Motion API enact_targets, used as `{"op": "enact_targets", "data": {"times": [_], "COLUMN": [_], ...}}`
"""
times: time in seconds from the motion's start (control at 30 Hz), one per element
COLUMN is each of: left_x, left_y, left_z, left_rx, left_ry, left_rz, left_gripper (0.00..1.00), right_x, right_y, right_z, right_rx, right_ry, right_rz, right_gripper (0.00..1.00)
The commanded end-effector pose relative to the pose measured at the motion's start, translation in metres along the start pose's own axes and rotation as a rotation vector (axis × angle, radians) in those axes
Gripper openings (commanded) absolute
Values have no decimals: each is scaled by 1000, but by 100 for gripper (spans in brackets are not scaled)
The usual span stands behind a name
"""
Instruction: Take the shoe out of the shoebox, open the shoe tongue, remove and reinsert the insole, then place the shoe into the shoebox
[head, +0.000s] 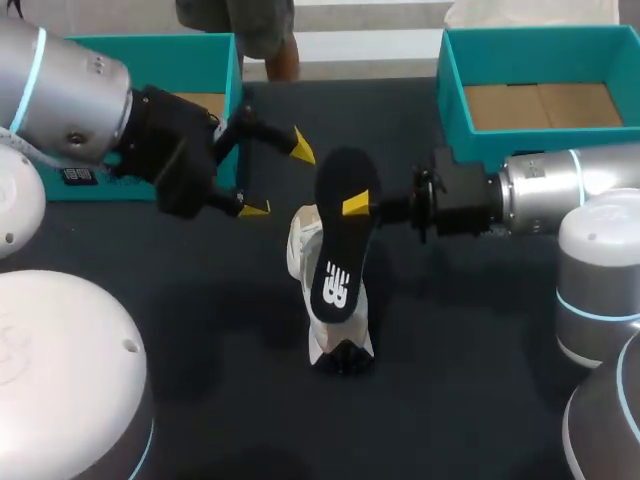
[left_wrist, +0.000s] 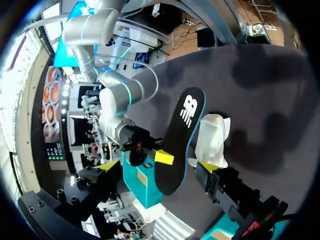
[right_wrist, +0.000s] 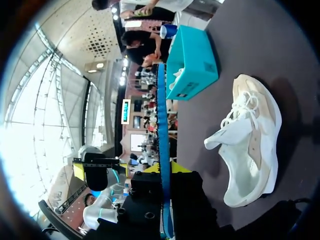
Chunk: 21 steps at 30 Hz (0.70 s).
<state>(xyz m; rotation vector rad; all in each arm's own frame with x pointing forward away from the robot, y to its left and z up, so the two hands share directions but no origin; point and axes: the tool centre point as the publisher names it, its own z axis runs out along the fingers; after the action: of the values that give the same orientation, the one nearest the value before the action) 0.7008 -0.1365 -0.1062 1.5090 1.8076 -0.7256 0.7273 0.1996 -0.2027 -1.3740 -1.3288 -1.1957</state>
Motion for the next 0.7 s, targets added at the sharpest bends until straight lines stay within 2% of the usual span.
{"op": "enact_targets", "data": {"times": [0.03, 0.13, 0.17, 0.2, 0.23, 0.37, 0.53, 0.7], "left_x": [-6, -17, -20, -22, -24, -26, -23, -23], "left_y": [0, 0, 2, 4, 5, 11, 15, 14], "left_z": [1, 13, 17, 18, 20, 29, 42, 44], "left_rx": [2, -32, 14, -20, 3, -62, -82, -97], "left_ry": [187, 420, 488, 528, 588, 759, 895, 940], "left_rz": [-24, -40, -59, -66, -52, -28, 9, 35], "left_gripper": [100, 100, 100, 100, 100, 100, 100, 100], "right_x": [3, 3, 2, 2, 2, 1, 1, 1], "right_y": [4, 5, 5, 4, 4, 3, 4, 7], "right_z": [6, 8, 8, 8, 8, 9, 10, 10], "right_rx": [15, 15, 15, 15, 16, 18, 23, 27], "right_ry": [-36, -44, -46, -53, -58, -64, -74, -79], "right_rz": [-7, -12, -13, -15, -16, -20, -27, -36], "right_gripper": [0, 0, 0, 0, 0, 0, 0, 0]}}
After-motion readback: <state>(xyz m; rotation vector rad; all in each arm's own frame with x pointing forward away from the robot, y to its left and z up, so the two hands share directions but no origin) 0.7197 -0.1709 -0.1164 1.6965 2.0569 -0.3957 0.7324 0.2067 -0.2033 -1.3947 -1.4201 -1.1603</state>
